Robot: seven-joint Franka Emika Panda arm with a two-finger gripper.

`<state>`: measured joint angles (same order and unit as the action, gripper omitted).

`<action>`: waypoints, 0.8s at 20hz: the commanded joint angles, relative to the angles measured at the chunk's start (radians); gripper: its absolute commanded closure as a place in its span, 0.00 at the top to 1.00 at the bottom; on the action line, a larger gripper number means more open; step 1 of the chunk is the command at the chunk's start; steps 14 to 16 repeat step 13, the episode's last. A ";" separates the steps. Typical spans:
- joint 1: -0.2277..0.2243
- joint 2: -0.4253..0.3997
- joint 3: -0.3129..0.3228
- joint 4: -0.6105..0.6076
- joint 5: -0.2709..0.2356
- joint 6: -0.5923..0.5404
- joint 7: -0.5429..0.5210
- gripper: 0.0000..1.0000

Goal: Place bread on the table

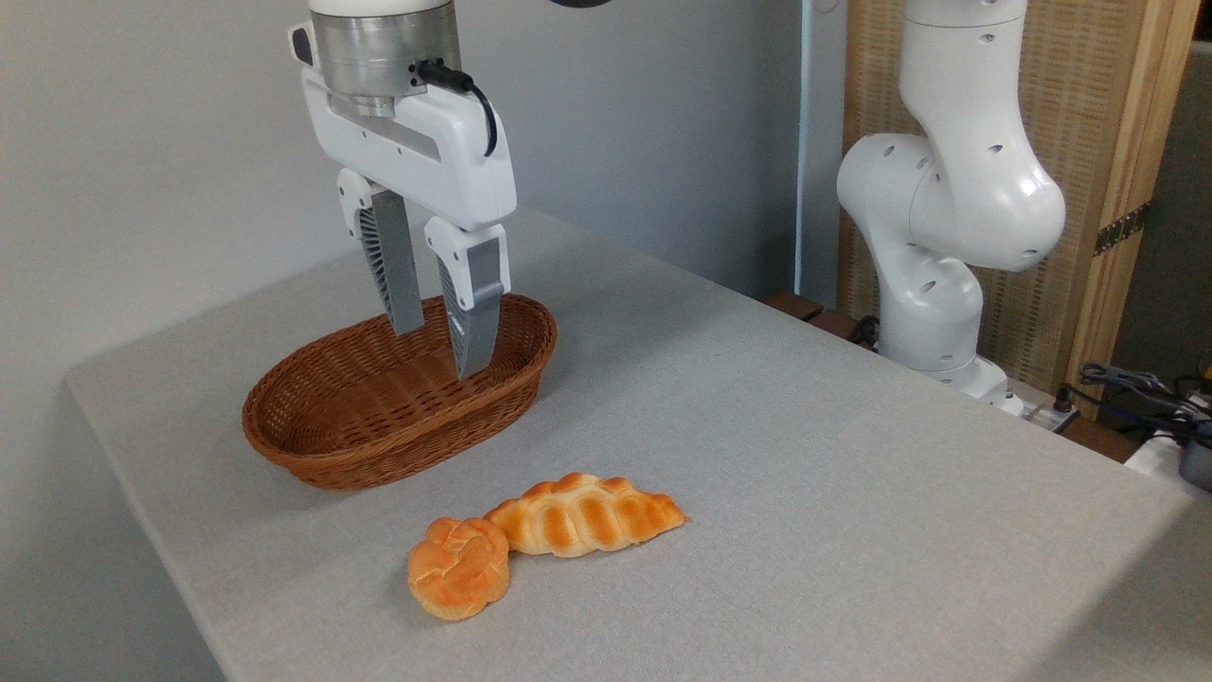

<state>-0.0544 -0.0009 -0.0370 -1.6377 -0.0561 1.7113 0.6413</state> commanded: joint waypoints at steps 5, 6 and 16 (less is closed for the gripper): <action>-0.002 0.016 0.019 0.064 -0.022 -0.102 0.015 1.00; -0.002 0.016 0.019 0.064 -0.019 -0.107 0.024 1.00; 0.002 0.015 0.019 0.064 -0.021 -0.131 0.020 1.00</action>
